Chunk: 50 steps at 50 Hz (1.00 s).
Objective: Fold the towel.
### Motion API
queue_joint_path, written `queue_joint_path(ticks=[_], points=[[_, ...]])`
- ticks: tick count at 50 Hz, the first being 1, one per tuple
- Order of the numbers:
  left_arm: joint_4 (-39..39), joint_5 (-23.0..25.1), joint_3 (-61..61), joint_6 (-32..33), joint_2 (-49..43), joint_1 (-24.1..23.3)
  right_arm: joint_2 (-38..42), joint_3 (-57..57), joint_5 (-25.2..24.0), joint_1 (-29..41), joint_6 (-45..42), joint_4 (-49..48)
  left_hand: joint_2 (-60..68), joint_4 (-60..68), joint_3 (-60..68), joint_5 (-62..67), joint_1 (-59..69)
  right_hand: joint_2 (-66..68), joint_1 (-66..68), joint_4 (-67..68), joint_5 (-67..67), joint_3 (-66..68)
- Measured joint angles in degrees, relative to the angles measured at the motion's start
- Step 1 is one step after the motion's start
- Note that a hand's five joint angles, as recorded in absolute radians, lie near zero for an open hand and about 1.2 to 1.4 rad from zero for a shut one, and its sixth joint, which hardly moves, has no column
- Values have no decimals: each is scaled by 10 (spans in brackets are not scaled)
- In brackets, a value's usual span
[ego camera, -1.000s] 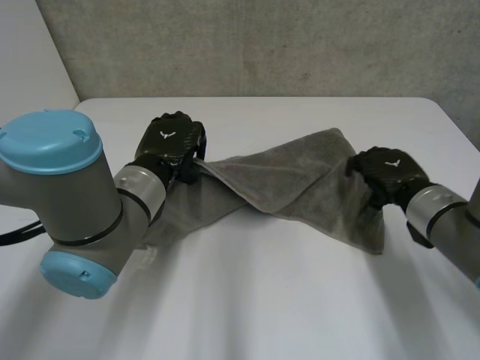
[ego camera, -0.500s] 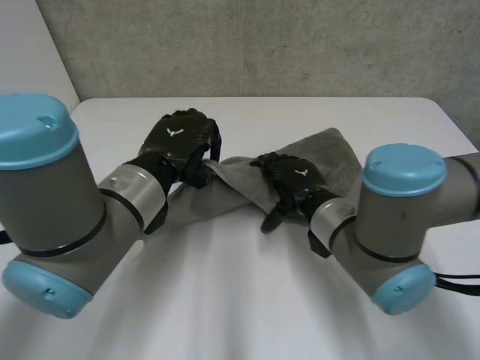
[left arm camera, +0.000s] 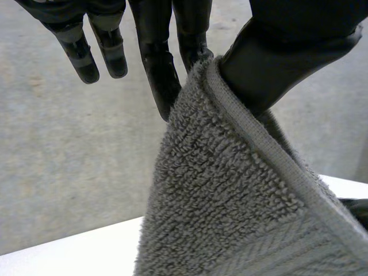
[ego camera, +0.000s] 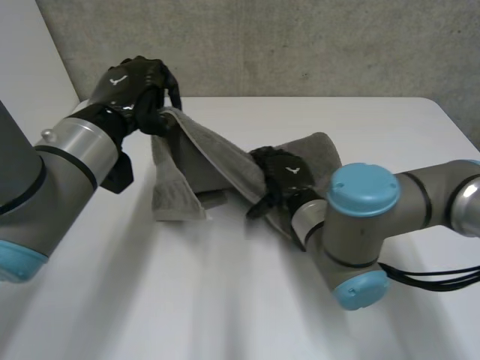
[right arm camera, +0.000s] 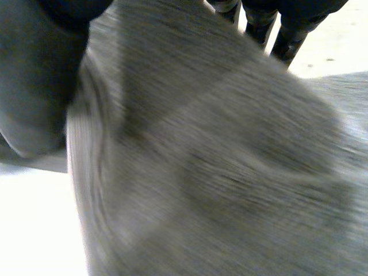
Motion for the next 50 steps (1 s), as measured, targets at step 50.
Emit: queue_joint_path(ticks=[50], points=[[17,1,-52,8,-77,37,-180,229,-167,-165,-167,116,0,0,0,0,0,120,112,0,104,0]])
